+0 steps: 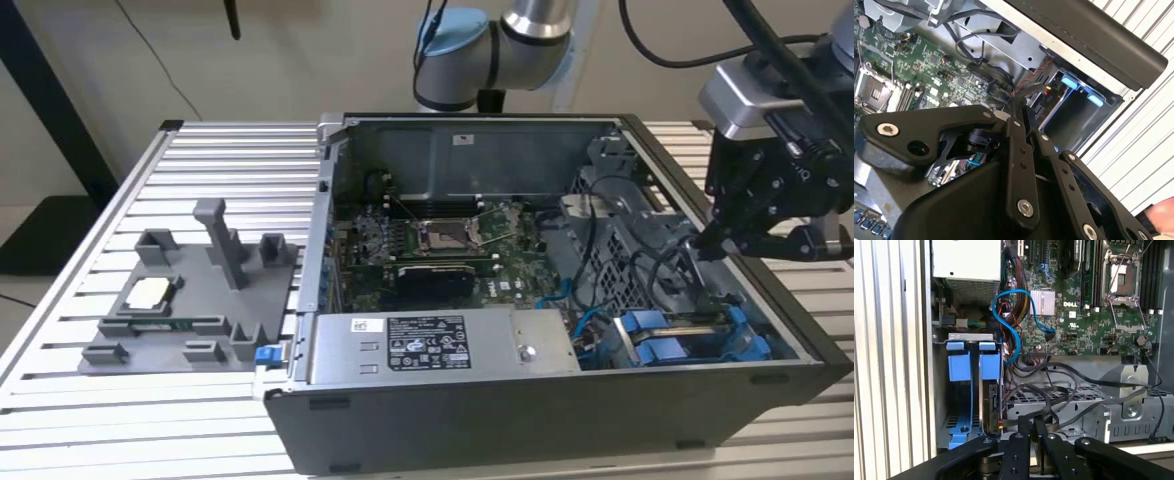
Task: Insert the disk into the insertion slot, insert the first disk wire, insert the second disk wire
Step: 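Insert the second disk wire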
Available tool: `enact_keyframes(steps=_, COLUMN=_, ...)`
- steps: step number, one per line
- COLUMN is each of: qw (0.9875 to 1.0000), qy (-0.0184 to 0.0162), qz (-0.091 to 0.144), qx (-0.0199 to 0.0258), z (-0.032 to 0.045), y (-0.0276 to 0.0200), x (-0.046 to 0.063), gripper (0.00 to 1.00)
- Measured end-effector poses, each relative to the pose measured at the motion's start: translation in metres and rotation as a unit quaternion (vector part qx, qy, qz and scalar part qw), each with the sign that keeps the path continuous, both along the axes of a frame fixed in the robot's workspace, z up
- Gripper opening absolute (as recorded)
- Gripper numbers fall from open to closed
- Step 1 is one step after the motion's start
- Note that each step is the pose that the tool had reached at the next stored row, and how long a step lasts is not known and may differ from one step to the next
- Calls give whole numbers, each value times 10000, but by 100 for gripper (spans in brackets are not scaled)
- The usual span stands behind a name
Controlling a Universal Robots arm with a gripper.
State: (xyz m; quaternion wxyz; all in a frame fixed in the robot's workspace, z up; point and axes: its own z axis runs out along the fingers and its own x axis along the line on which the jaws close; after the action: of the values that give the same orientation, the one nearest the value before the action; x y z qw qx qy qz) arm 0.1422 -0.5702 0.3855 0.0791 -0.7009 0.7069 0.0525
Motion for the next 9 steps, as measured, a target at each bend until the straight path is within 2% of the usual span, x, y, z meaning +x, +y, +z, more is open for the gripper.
enact_keyframes(steps=9, qw=10000, qy=-47, qz=0, qx=-2, z=-2, y=0, x=-193, gripper=16)
